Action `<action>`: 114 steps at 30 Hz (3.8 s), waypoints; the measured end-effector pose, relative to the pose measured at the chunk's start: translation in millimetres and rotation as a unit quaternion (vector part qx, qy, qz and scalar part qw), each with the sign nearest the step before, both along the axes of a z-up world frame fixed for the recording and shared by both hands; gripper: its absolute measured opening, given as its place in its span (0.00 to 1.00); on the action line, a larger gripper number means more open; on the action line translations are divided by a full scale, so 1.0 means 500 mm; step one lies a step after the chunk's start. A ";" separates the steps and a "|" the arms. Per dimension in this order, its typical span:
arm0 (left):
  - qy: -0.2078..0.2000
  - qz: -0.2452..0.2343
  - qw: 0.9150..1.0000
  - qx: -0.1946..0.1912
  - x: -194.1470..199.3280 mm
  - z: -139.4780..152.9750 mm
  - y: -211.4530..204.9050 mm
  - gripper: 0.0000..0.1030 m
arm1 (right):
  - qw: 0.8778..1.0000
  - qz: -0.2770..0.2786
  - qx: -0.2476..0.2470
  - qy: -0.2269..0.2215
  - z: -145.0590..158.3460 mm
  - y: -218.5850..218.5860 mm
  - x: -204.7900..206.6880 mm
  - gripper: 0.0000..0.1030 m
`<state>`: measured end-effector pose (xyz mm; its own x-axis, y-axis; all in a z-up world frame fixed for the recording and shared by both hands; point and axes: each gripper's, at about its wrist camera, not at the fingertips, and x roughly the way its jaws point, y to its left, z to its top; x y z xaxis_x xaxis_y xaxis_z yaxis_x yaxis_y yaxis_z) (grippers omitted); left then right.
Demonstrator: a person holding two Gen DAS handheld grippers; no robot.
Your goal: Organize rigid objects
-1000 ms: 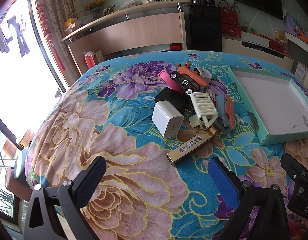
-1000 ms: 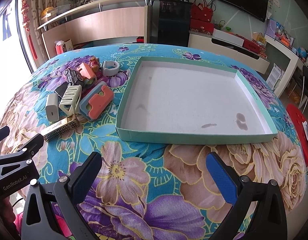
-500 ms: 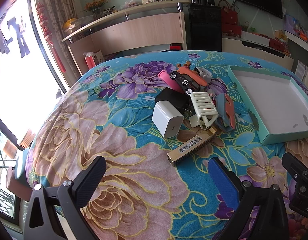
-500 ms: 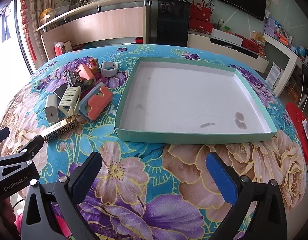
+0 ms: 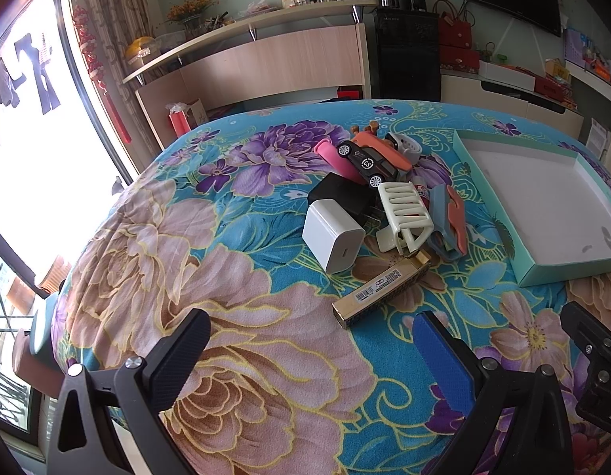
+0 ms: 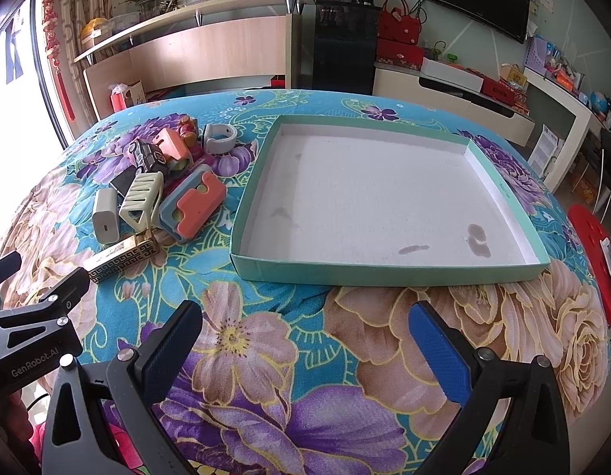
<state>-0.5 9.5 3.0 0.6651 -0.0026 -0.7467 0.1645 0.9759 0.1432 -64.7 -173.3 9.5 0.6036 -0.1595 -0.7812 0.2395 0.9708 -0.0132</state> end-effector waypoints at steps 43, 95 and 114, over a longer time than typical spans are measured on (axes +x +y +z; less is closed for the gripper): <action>0.062 0.035 0.994 -0.077 0.175 0.017 0.083 1.00 | 0.992 0.090 0.067 -0.061 0.080 0.043 0.134 1.00; 0.150 0.019 0.972 -0.182 0.226 -0.071 0.048 0.48 | 0.979 0.117 0.163 -0.044 0.021 0.059 0.231 0.69; 0.123 0.097 0.974 -0.166 0.225 -0.064 0.123 0.48 | 0.973 0.184 0.139 -0.023 0.011 0.145 0.235 0.48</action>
<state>112.1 71.2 -28.8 0.4779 -0.1626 -0.8632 -0.0378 0.9780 -0.2051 52.6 -100.6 14.9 0.6155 0.2872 -0.7339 -0.1310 0.9556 0.2641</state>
